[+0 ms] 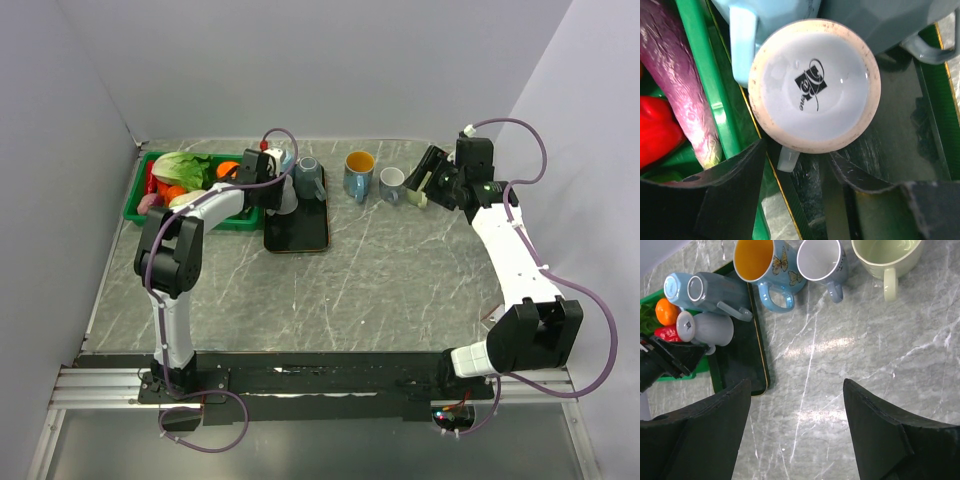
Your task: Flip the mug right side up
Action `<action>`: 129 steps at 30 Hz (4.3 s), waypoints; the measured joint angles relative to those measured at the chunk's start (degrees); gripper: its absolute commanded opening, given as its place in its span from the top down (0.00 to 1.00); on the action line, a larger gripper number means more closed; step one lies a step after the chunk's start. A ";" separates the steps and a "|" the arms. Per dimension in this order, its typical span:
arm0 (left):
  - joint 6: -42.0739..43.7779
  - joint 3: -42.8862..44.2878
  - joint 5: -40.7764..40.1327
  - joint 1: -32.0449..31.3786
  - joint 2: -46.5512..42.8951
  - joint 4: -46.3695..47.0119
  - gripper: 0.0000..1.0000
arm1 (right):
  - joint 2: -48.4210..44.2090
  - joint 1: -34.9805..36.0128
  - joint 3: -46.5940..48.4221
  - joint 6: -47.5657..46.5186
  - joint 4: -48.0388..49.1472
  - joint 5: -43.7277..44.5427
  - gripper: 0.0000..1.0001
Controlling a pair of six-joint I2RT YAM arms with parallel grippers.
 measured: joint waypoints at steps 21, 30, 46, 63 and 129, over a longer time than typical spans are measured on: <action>-1.97 -1.77 0.52 -0.61 -0.35 4.20 0.99 | -1.07 0.00 -1.46 0.52 0.00 0.22 0.20; -3.56 -3.72 1.66 -0.50 -1.57 5.35 0.99 | -2.36 0.00 -3.17 0.63 1.25 -1.14 0.00; -17.40 -14.43 15.23 -0.04 -17.03 1.20 0.99 | -11.78 0.00 -16.11 7.02 18.16 -23.15 0.02; -56.22 -21.92 33.64 -1.81 -33.03 33.88 0.99 | -15.74 10.32 -21.44 14.91 36.96 -30.12 0.06; -67.47 -25.57 20.70 -8.66 -38.93 60.15 0.99 | 0.44 21.51 -12.76 39.30 77.20 -27.10 0.78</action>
